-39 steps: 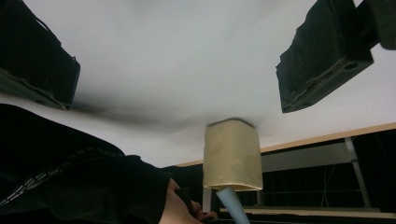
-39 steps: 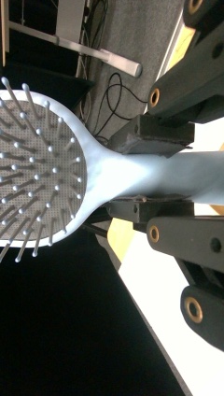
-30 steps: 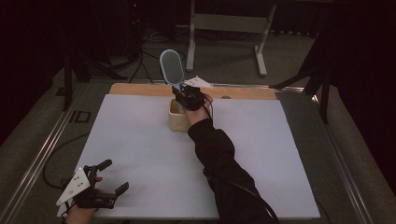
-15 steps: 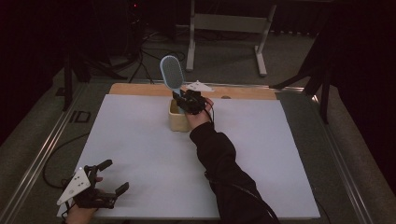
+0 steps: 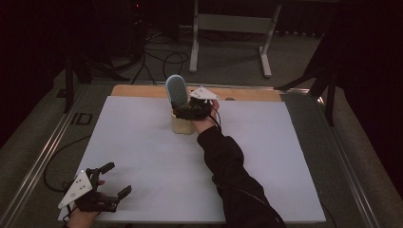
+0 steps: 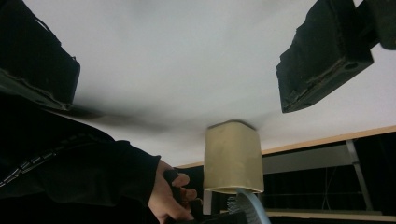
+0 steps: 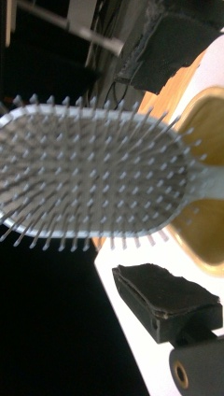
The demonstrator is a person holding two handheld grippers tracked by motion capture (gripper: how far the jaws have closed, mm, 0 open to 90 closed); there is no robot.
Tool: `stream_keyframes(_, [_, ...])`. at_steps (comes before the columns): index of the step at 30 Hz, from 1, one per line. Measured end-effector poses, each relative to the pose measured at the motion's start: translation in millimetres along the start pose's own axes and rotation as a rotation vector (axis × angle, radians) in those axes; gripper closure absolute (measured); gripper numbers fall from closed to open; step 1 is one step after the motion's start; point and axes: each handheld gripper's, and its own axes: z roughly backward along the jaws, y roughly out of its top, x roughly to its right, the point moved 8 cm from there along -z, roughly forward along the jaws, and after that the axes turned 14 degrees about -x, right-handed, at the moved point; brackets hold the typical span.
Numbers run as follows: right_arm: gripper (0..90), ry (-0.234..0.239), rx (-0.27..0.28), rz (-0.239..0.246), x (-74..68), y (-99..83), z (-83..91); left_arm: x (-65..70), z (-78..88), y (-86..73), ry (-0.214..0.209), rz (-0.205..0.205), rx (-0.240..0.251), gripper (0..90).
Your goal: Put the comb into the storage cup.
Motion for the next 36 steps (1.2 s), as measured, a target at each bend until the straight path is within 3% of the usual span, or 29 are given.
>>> stream_keyframes(17, [7.3, 0.023, -0.020, 0.006, -2.9, 2.9, 13.1, 0.3, -1.0, -0.3, 0.002, -0.002, -0.003, 0.0])
stream_keyframes(26, [7.4, 0.074, -0.034, 0.016, -8.1, 4.4, 17.1, 0.3, -1.1, -0.3, 0.006, -0.004, -0.007, 0.0])
stream_keyframes(36, [7.4, 0.084, -0.044, 0.026, -12.4, 8.7, 22.7, 0.3, -1.4, -0.4, 0.006, -0.002, -0.007, 0.0])
